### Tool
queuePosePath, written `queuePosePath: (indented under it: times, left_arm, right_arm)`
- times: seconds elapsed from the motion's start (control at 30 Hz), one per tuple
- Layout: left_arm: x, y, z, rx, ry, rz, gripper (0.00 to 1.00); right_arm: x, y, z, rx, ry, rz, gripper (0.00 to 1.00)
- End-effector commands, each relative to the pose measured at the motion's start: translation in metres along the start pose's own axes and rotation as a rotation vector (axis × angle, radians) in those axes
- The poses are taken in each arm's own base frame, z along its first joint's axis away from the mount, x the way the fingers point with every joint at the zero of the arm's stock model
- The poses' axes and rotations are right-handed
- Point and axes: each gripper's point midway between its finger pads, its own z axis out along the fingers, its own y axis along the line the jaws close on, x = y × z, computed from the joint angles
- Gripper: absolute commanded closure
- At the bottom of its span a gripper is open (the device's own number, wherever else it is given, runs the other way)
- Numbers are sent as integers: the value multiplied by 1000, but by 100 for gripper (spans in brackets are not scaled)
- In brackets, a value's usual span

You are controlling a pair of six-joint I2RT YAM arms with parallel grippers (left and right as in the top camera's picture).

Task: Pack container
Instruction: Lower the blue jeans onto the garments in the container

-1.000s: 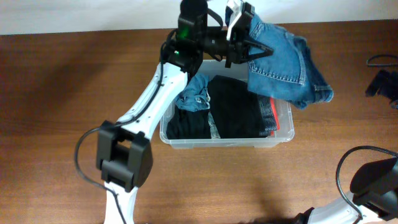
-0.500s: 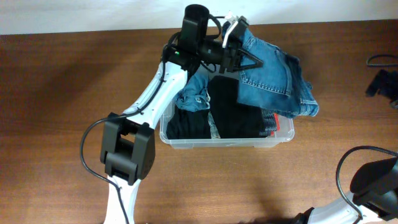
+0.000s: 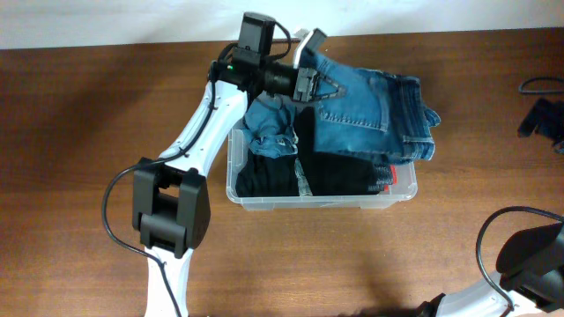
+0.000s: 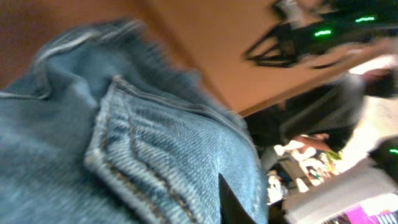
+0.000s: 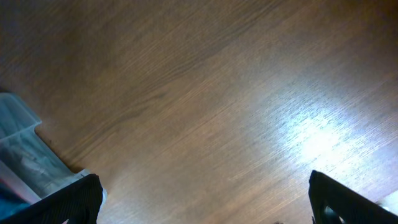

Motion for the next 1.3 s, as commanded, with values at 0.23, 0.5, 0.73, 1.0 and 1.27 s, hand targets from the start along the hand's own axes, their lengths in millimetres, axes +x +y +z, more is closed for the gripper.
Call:
queuePosePath:
  times: [0.23, 0.5, 0.73, 1.0, 1.27]
  left_arm:
    - [38, 68, -38, -516, 127, -9, 99]
    - [43, 59, -63, -622, 147, -45, 100]
    - [39, 12, -83, -711, 142, -31, 100]
    - [57, 6, -102, -814, 179, -106, 99]
    - [70, 13, -106, -865, 224, -132, 84]
  right_arm:
    - [-3, -2, -9, 7, -28, 9, 2]
    - [-3, -2, -9, 7, -28, 9, 2]
    - [-3, -2, -9, 7, -28, 9, 2]
    - [-3, -2, -9, 7, -28, 9, 2]
    - [-3, -2, -9, 7, -28, 9, 2]
